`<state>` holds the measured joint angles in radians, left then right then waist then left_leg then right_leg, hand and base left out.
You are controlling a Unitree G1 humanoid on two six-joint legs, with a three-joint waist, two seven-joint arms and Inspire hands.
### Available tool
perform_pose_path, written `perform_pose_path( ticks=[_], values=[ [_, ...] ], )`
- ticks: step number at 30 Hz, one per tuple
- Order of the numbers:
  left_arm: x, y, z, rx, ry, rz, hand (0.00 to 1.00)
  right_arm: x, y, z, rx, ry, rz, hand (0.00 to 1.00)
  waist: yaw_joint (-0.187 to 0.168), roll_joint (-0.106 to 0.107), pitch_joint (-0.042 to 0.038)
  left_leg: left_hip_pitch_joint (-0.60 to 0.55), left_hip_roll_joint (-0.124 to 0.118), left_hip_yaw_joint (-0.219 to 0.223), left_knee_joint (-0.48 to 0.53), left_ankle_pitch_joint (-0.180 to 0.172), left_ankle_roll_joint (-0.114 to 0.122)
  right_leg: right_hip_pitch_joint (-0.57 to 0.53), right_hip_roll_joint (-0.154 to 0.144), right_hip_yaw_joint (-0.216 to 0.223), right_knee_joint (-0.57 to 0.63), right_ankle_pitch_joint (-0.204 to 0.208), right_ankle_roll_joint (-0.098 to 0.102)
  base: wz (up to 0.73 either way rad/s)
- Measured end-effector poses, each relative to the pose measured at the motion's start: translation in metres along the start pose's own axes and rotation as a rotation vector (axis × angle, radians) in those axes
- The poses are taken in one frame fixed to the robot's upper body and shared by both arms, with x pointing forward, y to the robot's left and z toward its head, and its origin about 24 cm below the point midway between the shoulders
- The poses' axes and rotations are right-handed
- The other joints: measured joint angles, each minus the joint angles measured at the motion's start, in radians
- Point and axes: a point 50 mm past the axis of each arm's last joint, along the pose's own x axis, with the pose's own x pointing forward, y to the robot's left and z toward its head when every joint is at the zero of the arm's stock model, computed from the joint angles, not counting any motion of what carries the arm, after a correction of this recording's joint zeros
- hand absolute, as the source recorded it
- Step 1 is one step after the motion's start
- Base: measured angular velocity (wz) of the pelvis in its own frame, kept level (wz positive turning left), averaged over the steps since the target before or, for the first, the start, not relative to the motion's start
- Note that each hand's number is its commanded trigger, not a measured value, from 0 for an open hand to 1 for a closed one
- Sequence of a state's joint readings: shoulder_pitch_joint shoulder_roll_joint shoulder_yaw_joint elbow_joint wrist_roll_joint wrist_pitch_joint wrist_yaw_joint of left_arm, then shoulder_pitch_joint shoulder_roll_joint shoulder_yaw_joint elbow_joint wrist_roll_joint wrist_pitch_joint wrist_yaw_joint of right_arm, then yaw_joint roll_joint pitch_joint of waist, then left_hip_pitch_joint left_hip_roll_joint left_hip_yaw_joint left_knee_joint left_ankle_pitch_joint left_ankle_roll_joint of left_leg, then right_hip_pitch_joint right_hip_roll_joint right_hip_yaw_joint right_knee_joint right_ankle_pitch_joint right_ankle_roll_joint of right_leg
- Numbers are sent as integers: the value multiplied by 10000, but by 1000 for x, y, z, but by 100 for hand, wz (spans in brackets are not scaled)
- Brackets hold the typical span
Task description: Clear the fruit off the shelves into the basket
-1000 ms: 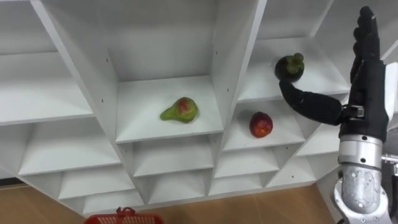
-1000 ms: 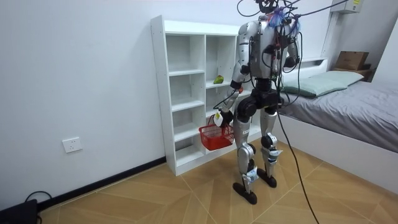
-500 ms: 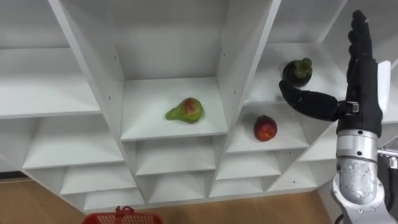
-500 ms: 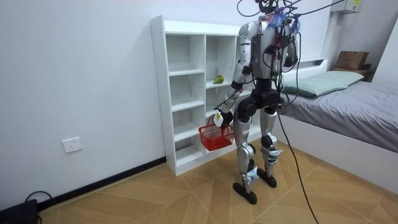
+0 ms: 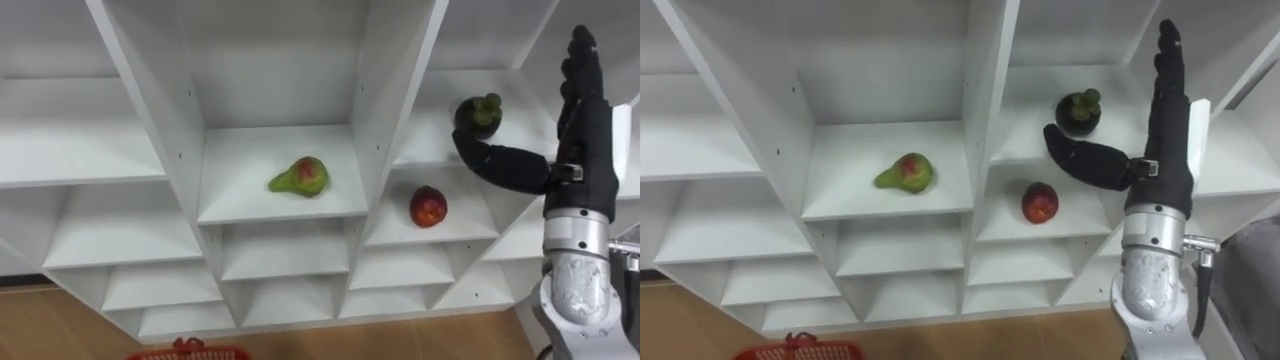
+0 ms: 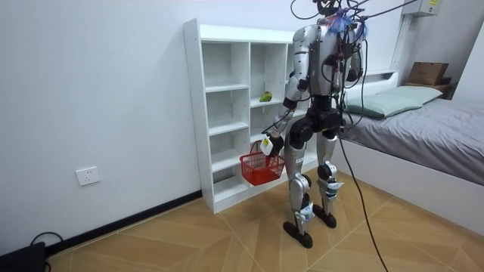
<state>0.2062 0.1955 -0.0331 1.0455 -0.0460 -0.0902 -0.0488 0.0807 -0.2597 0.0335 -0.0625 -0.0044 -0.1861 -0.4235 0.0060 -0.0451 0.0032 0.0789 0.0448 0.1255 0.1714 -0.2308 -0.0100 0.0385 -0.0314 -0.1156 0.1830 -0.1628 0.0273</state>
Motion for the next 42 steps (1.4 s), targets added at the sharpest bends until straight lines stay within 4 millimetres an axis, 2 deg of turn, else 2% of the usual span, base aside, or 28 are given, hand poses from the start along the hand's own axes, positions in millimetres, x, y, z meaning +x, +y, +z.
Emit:
perform_pose_path(
  ticks=[5, 10, 15, 24, 31, 42],
  values=[
    [-1, 1, -1, -76, -13, 55, 100, 2, -7, -4, -175, 129, -252, 0, -20, 44, 27, -50, 0, -76, -13, 2, -4, -30, 1, -74, 0, 0, 0, 5],
    [0, 1, 1, 66, -47, 44, 100, 4, -11, -10, -513, 309, -214, 0, -14, -24, -9, -100, 0, -199, -2, 11, -12, -35, -6, -227, -5, 0, 0, 6],
    [0, 1, 2, 324, -75, 20, 100, 4, -11, -14, -597, 466, -213, 0, 6, -25, -8, -138, -2, -206, 15, 16, -9, -49, -11, -230, -27, 0, 0, 0],
    [1, 0, 6, 332, -186, -50, 100, 27, -17, -20, -989, 569, -303, 0, 17, -7, 7, -159, -4, -207, 108, 26, -12, -13, -22, -259, -47, 17, -29, 0],
    [2, 0, 11, 339, -282, -47, 100, 44, -11, -12, -883, 217, 69, 0, 37, -95, 54, -185, -4, -212, 105, 73, -23, -30, -26, -280, -47, 28, -46, 0],
    [3, -1, 18, 370, -536, -252, 100, 58, -3, 2, -731, -299, 753, 0, 82, -148, 13, -257, -5, -251, 99, 74, -23, -63, -28, -312, -116, 31, -52, 0]
  ],
)
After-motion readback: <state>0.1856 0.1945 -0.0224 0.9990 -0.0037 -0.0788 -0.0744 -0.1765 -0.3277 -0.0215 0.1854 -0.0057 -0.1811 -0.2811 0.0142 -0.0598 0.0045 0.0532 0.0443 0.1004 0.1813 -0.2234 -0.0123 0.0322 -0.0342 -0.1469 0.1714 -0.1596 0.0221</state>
